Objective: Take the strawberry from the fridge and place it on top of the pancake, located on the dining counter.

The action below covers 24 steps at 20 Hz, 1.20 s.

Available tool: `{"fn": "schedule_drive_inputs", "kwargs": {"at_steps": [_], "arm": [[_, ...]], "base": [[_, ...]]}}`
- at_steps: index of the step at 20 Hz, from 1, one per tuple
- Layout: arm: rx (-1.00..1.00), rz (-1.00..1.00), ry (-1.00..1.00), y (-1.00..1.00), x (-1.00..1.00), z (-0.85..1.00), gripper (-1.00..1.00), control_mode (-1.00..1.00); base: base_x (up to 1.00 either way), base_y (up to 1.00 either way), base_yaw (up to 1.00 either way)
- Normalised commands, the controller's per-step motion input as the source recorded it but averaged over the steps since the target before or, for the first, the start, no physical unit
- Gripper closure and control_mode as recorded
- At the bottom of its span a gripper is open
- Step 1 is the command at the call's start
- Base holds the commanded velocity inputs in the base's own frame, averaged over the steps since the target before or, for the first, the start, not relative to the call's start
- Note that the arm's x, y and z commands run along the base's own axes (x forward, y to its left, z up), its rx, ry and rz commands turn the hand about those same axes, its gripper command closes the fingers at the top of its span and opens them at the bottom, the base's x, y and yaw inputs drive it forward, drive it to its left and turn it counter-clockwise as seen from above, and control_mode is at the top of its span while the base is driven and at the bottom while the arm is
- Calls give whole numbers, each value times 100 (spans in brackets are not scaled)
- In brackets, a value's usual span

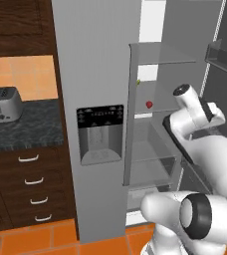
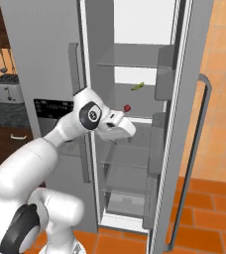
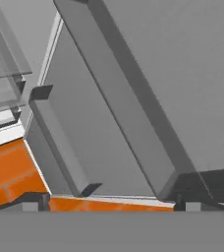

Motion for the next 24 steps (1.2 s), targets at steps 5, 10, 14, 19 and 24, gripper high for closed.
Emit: {"fn": "schedule_drive_inputs", "kwargs": {"at_steps": [5, 10, 14, 19, 24], "arm": [[60, 1, -33, 99, -8, 11, -100, -100], [48, 34, -2, 100, -12, 4, -100, -100], [15, 40, 6, 96, -61, 65, -100, -100], [-10, -1, 13, 36, -89, 28, -100, -100], [-17, -13, -9, 0, -95, -64, -100, -100]], "base": [[0, 0, 0], [0, 0, 0], [0, 0, 0], [0, 0, 0], [0, 0, 0]]}}
